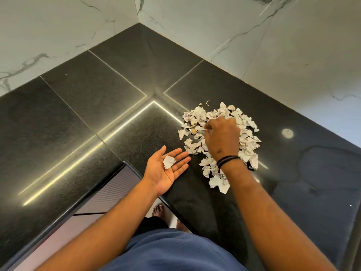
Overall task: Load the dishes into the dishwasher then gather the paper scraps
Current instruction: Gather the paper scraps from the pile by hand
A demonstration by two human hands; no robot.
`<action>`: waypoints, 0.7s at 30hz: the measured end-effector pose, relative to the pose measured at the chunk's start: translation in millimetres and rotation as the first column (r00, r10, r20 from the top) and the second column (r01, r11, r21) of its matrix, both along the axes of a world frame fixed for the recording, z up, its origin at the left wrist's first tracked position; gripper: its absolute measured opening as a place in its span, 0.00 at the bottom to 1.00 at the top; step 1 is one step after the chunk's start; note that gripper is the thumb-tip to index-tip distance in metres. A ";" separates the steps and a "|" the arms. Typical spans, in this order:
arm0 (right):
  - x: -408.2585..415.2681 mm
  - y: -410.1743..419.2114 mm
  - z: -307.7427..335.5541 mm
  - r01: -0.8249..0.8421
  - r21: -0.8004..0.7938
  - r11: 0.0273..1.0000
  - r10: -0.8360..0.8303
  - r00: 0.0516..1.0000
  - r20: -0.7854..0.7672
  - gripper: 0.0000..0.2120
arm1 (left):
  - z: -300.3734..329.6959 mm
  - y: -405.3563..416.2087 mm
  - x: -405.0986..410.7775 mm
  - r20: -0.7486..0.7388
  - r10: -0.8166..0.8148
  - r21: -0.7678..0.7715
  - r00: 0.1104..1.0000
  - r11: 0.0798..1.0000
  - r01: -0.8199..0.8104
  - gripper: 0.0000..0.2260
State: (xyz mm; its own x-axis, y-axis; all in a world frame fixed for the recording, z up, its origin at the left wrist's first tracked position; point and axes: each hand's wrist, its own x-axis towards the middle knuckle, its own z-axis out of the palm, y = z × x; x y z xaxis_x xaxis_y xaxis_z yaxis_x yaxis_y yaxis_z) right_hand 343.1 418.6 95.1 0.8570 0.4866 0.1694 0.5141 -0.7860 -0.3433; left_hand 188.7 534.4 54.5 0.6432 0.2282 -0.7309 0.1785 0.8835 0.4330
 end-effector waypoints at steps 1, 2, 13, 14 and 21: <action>-18.0 1.4 4.6 -0.041 0.056 0.998 0.044 0.998 -0.040 0.03 | -0.3 0.3 0.9 0.002 0.005 -0.001 1.000 1.000 -0.005 0.24; -35.9 3.7 8.4 -0.091 0.110 0.990 0.100 0.992 -0.079 0.03 | 0.0 0.5 1.1 0.007 0.014 -0.002 1.000 1.000 -0.014 0.24; -30.5 -1.8 -13.3 -0.056 0.198 0.979 0.080 0.990 -0.119 0.11 | -3.4 3.3 -4.3 0.074 0.104 -0.104 0.992 0.990 -0.096 0.20; -15.7 -7.3 -15.2 0.006 0.125 0.992 0.005 0.996 -0.091 0.11 | -3.4 3.2 -5.1 0.074 0.109 -0.106 0.991 0.989 -0.101 0.20; 25.1 -20.5 -26.1 0.077 -0.202 0.976 -0.086 0.996 -0.037 0.10 | -4.4 -2.2 -8.4 0.073 0.117 -0.098 0.990 0.989 -0.110 0.22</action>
State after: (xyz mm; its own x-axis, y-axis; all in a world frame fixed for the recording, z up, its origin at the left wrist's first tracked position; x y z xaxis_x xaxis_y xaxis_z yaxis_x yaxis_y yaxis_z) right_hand 368.2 398.2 69.0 0.8996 0.4352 0.0362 0.4334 -0.8796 -0.1961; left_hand 180.3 532.2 50.1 0.6733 0.2356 -0.7008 0.0436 0.9336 0.3558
